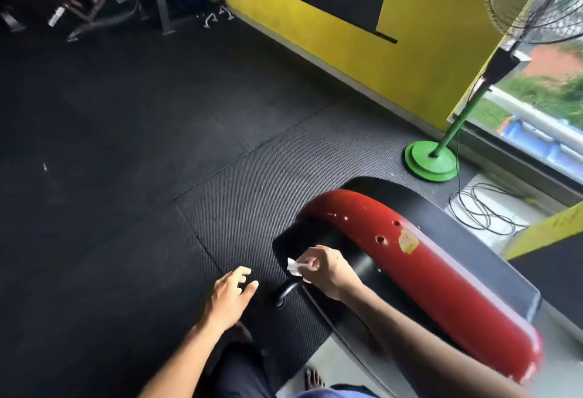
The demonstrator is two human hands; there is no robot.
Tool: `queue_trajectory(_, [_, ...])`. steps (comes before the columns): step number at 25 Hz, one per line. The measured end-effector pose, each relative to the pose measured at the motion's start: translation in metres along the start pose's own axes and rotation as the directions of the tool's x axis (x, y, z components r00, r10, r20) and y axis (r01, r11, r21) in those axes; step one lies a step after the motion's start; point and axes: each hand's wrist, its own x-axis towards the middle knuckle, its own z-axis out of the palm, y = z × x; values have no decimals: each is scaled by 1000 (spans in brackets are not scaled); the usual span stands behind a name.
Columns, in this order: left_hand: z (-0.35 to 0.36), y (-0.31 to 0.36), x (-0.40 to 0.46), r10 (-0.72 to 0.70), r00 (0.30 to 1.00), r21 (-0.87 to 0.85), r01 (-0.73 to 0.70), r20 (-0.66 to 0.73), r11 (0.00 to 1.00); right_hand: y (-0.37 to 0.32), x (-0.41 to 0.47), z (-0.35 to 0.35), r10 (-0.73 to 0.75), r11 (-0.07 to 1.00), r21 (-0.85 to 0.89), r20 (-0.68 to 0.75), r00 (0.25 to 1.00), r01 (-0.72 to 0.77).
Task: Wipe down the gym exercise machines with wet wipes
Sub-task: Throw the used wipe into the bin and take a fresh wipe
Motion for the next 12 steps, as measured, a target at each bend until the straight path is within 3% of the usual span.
queue_trajectory(8, [-108, -16, 206, 122, 982, 58, -131, 147, 990, -61, 200, -10, 74, 997, -17, -109, 991, -77])
queue_trajectory(12, [-159, 20, 307, 201, 950, 141, -239, 240, 961, -74, 260, -47, 145, 989, 32, -270, 952, -142])
